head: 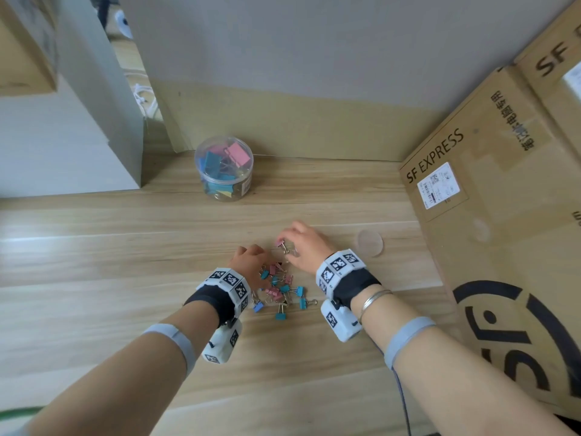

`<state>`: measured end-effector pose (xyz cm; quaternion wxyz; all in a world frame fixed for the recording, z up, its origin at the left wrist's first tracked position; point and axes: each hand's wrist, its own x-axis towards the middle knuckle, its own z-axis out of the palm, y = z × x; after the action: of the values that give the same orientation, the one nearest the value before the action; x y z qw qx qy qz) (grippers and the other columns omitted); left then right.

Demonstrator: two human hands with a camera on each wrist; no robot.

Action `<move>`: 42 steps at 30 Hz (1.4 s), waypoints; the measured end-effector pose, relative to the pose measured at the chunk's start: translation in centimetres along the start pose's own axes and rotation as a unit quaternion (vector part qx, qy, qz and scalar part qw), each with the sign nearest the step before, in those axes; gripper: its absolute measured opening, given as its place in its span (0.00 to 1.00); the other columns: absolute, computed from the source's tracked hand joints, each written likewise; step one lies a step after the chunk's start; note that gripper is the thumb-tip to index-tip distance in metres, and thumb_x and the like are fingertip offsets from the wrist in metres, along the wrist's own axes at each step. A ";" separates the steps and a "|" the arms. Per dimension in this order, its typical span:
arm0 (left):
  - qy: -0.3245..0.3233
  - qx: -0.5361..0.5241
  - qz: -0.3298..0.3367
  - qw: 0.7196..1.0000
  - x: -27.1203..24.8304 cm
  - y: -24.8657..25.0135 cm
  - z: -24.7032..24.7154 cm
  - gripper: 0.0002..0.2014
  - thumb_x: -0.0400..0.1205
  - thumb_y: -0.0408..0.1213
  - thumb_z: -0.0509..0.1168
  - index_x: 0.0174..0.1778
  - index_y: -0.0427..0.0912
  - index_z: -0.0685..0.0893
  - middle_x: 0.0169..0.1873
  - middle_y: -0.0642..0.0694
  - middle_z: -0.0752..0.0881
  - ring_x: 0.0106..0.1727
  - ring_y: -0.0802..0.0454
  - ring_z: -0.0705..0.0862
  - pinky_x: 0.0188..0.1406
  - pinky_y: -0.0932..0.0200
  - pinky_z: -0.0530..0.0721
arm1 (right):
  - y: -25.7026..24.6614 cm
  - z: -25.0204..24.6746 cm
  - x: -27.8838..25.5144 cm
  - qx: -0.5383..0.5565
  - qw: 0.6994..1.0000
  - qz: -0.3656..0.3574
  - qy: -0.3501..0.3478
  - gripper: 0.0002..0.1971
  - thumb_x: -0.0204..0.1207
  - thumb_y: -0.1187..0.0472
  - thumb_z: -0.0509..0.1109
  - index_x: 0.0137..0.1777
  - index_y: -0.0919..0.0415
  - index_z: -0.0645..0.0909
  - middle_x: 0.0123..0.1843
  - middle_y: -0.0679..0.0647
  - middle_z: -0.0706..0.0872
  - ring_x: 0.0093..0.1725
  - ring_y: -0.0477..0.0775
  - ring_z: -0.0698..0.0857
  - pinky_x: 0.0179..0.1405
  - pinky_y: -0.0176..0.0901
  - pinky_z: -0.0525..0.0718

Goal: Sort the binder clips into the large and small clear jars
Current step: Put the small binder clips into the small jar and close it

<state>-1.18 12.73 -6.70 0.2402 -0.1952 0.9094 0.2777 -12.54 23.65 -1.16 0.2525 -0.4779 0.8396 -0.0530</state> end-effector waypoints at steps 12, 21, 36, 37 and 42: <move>-0.017 0.083 0.007 0.996 -0.6 -0.6 0.2 0.43 0.69 0.45 0.75 0.78 0.50 0.61 0.74 0.50 0.66 0.74 0.45 0.64 0.72 0.48 0.73 | -1.5 5.9 0.0 -0.117 0.982 0.064 -0.131 0.45 0.60 0.38 0.77 0.72 0.56 0.63 0.68 0.58 0.69 0.59 0.62 0.81 0.51 0.53 0.83; 0.028 0.065 0.026 0.997 -0.4 -0.4 0.7 0.26 0.80 0.38 0.64 0.74 0.45 0.67 0.66 0.44 0.74 0.67 0.43 0.72 0.66 0.51 0.76 | -1.4 6.6 0.2 -0.070 0.991 0.051 -0.102 0.23 0.71 0.60 0.72 0.64 0.60 0.69 0.66 0.60 0.69 0.47 0.63 0.83 0.45 0.54 0.86; -0.006 0.066 0.018 0.998 -0.4 0.1 0.5 0.27 0.76 0.44 0.65 0.71 0.55 0.69 0.65 0.49 0.73 0.66 0.46 0.70 0.60 0.51 0.80 | 1.0 -0.7 -0.5 0.053 0.996 0.034 0.066 0.06 0.74 0.65 0.68 0.49 0.61 0.85 0.52 0.56 0.84 0.46 0.53 0.81 0.49 0.42 0.81; -0.010 0.075 0.021 0.997 -0.5 0.2 0.5 0.28 0.74 0.46 0.66 0.71 0.55 0.69 0.66 0.49 0.72 0.66 0.46 0.70 0.59 0.52 0.80 | 1.4 -1.3 -0.2 0.060 0.993 0.049 0.089 0.06 0.74 0.65 0.69 0.49 0.61 0.85 0.51 0.57 0.84 0.47 0.55 0.82 0.49 0.43 0.82; -0.026 0.104 0.033 0.994 -0.4 0.9 0.4 0.26 0.74 0.44 0.70 0.67 0.51 0.71 0.66 0.47 0.71 0.67 0.44 0.69 0.62 0.49 0.79 | 2.8 -0.7 1.2 0.067 0.989 0.088 0.100 0.07 0.75 0.66 0.68 0.50 0.60 0.85 0.52 0.58 0.83 0.49 0.59 0.83 0.46 0.42 0.78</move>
<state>-1.11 13.77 -6.41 0.2737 -0.1312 0.9328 0.1945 -15.54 24.08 -1.96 0.2028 -0.3762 0.8941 -0.1339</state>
